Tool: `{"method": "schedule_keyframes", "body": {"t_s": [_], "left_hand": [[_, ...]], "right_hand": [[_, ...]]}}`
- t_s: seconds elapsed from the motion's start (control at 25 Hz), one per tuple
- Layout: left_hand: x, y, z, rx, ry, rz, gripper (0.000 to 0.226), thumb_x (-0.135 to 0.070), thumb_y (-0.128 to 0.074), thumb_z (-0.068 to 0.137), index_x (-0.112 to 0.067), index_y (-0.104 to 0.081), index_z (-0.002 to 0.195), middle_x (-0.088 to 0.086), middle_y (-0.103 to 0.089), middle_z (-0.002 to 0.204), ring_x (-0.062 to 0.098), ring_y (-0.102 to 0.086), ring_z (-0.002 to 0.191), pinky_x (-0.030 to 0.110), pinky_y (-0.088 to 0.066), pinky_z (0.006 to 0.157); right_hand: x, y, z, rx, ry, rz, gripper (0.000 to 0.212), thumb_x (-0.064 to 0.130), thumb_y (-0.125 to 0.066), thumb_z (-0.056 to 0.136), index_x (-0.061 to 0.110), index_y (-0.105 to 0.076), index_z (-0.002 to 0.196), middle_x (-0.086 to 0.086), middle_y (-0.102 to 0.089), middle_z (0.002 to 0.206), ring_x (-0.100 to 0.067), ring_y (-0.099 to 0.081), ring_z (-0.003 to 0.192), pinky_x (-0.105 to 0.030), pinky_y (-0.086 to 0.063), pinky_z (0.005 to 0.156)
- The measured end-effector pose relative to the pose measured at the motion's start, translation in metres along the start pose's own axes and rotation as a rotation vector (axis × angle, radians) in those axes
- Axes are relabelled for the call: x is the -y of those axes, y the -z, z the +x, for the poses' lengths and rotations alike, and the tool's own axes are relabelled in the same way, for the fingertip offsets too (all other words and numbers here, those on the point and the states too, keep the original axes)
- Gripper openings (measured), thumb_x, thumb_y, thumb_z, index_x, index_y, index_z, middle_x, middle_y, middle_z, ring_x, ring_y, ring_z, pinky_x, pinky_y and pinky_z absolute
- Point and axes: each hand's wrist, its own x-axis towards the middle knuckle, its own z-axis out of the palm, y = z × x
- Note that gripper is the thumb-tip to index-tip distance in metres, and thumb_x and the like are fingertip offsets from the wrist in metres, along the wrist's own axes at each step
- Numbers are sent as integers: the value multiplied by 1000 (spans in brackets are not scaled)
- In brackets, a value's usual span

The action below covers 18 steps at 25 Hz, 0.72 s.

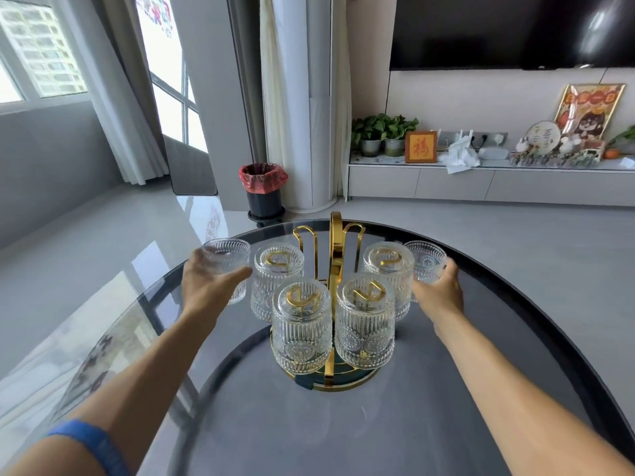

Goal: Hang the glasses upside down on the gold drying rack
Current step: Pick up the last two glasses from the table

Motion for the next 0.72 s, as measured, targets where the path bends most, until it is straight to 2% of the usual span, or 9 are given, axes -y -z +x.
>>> {"method": "schedule_keyframes", "body": {"t_s": [0.08, 0.16, 0.28, 0.32, 0.4, 0.48, 0.6, 0.64, 0.72], "left_hand": [[-24, 6, 6, 86, -72, -38, 86, -39, -90, 58, -18, -51, 131, 9, -62, 129, 26, -62, 112, 40, -48, 98], [-53, 12, 13, 167, -97, -54, 96, -48, -90, 55, -22, -49, 138, 3, -62, 132, 23, -61, 116, 36, -47, 97], [-87, 16, 15, 276, -93, -123, 83, -55, -92, 38, -40, -61, 113, -7, -74, 105, 18, -73, 93, 38, -60, 75], [-94, 16, 15, 291, -87, -142, 80, -54, -93, 34, -45, -59, 106, -6, -74, 101, 20, -74, 90, 41, -61, 73], [-104, 14, 11, 292, -96, -126, 87, -51, -93, 32, -45, -51, 108, 3, -68, 105, 26, -71, 92, 48, -60, 75], [-106, 12, 5, 293, -125, -51, 94, -48, -92, 33, -40, -44, 114, 3, -62, 106, 26, -67, 93, 47, -59, 77], [-105, 12, 0, 265, -179, 45, 85, -30, -94, 45, -34, -44, 114, 4, -61, 105, 24, -63, 89, 39, -57, 71], [-106, 14, -2, 242, -244, 128, 83, -24, -93, 49, -32, -44, 115, 4, -60, 107, 24, -60, 90, 36, -54, 70], [-110, 18, -3, 203, -484, 385, 83, -18, -91, 54, -25, -44, 122, 7, -58, 117, 27, -55, 99, 37, -50, 78]], "right_hand": [[-2, -3, 5, 12, 14, 2, 86, 29, -69, 73, 21, -26, 146, -10, -43, 146, -31, -44, 127, -43, -41, 98], [2, -4, 7, 10, 5, 41, 80, 25, -68, 65, 20, -36, 139, -10, -49, 139, -31, -48, 121, -41, -43, 93], [6, -1, 3, -7, -35, 95, 76, 33, -60, 50, 18, -44, 123, -8, -55, 126, -29, -52, 106, -35, -42, 81], [7, 1, 2, -13, -43, 103, 74, 36, -60, 49, 17, -45, 118, -8, -56, 123, -27, -53, 101, -34, -42, 78], [9, 7, -1, -20, -70, 126, 74, 40, -65, 50, 17, -44, 117, -7, -54, 121, -26, -52, 100, -35, -42, 77], [10, 17, -1, -15, -76, 131, 81, 43, -74, 53, 16, -42, 122, -8, -51, 124, -27, -51, 105, -35, -42, 79], [15, 36, -3, -17, -18, 115, 84, 44, -81, 54, 19, -42, 124, -6, -50, 127, -23, -49, 104, -35, -40, 79], [19, 42, -4, -18, 11, 113, 84, 45, -81, 54, 21, -42, 125, -5, -50, 129, -21, -48, 104, -34, -39, 80], [29, 50, -7, -25, 72, 117, 83, 47, -81, 54, 26, -44, 126, -2, -50, 133, -16, -45, 103, -32, -37, 81]]}}
